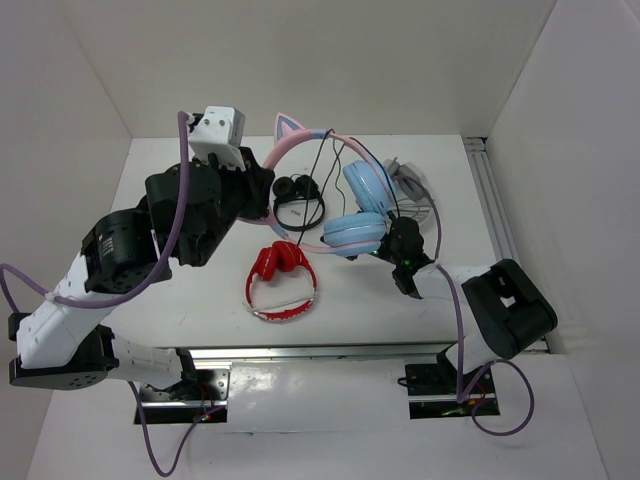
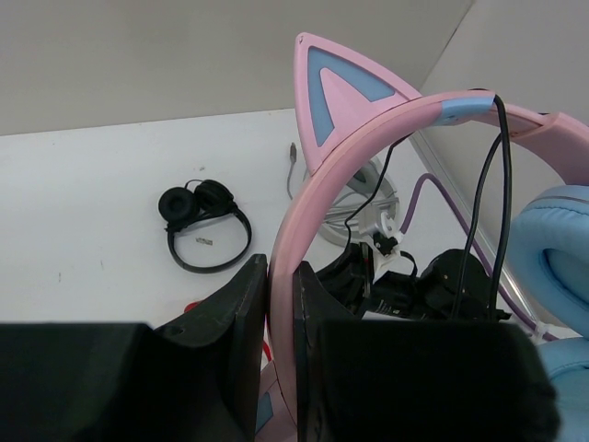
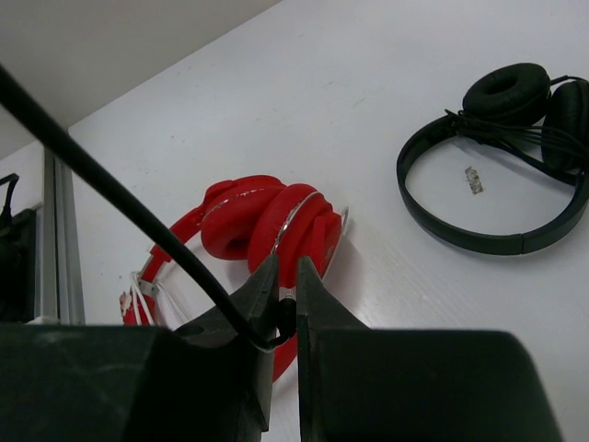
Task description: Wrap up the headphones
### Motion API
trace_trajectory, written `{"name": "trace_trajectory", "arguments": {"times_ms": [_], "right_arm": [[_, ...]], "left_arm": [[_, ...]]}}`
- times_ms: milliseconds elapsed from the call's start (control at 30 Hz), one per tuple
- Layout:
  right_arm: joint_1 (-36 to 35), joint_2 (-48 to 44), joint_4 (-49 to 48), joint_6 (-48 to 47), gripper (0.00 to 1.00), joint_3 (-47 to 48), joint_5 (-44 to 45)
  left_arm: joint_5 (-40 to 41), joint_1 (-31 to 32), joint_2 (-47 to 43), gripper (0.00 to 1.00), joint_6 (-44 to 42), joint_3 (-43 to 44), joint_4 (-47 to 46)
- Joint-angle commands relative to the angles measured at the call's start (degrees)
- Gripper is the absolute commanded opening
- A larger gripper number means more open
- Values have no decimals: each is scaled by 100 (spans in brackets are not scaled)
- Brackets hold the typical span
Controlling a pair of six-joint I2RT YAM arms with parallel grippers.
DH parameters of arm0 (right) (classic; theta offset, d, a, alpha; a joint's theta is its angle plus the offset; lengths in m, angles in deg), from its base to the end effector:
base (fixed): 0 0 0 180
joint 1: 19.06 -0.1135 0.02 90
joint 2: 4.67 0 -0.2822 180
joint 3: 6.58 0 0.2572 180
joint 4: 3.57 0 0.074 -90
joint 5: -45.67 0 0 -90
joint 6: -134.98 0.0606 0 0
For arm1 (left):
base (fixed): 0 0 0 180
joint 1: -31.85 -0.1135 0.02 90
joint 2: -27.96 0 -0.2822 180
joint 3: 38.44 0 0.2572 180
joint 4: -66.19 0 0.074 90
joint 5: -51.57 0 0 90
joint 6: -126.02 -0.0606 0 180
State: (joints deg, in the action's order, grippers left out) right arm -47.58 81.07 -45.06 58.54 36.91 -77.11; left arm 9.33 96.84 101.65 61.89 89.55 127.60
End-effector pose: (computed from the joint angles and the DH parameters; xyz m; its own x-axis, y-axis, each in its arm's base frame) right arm 0.2605 0.1789 0.2203 -0.2170 0.1064 -0.9704 -0.8499 0.4683 0.2414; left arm 0.1272 -0.1665 0.5790 -0.1774 -0.3136 -0.9329 0.2459 0.9037 -0.3505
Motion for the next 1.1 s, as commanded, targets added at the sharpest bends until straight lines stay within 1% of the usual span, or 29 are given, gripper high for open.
{"name": "trace_trajectory", "arguments": {"times_ms": [0,33,67,100,200,233,300,333,367,400,433,467,500,533,567,633,800,833,900,933,967,1000,1067], "right_arm": [[-40,-22,-285,-82,11,129,17],[-40,-22,-285,-82,9,129,17],[-40,-22,-285,-82,2,129,17],[-40,-74,-285,-82,0,77,17],[-224,-345,29,-186,0,-55,192],[-399,-451,171,-335,0,-134,427],[-593,-810,617,-494,0,-213,622],[-838,-952,751,-608,0,-266,754],[-979,-1084,874,-670,0,-388,1025],[-1120,-1364,1075,-671,0,-450,1167],[-1426,-1488,1164,-749,0,-503,1307],[-1586,-1620,1270,-845,0,-573,1596],[-1744,-1743,1410,-846,0,-574,1729],[-2050,-1988,1629,-977,0,-574,2026],[-2201,-2121,1744,-1030,0,-574,2029],[-2482,-2498,2077,-1084,0,-574,2459],[-3300,-3167,2553,-1189,0,-574,2724],[-3432,-3342,2606,-1189,0,-574,2785],[-3835,-3466,2773,-1260,0,-574,3021],[-3968,-3467,2843,-1329,0,-513,3075],[-4091,-3537,3061,-1330,0,-460,3145],[-4327,-3537,3168,-1391,0,-399,3207],[-4522,-3371,3475,-1444,0,-179,3286]], "left_arm": [[119,22,-197,0,226,248,-784],[188,22,-197,0,226,248,-784],[259,22,-197,0,226,248,-784],[338,22,-197,0,278,248,-784],[741,22,-197,0,410,135,-784],[1004,22,-197,0,480,73,-784],[1304,22,-249,0,638,-6,-723],[1531,22,-302,0,717,-120,-723],[1673,22,-303,0,962,-199,-723],[1674,-108,-390,0,1068,-287,-775],[1674,-214,-512,0,1069,-488,-880],[1674,-302,-514,0,1278,-542,-881],[1622,-494,-566,0,1350,-543,-942],[1622,-583,-566,0,1473,-543,-943],[1622,-662,-505,0,1561,-543,-882],[1552,-865,-435,0,1631,-543,-881],[1551,-1269,-119,0,2343,-376,-240],[1551,-1487,-48,0,2431,-376,-179],[1359,-1743,22,0,2485,-376,-178],[1358,-1997,75,0,2545,-376,-82],[1280,-2112,180,0,2546,-376,-81],[1218,-2227,242,0,2546,-376,-81],[1113,-2490,356,0,2608,-376,-28]]}}
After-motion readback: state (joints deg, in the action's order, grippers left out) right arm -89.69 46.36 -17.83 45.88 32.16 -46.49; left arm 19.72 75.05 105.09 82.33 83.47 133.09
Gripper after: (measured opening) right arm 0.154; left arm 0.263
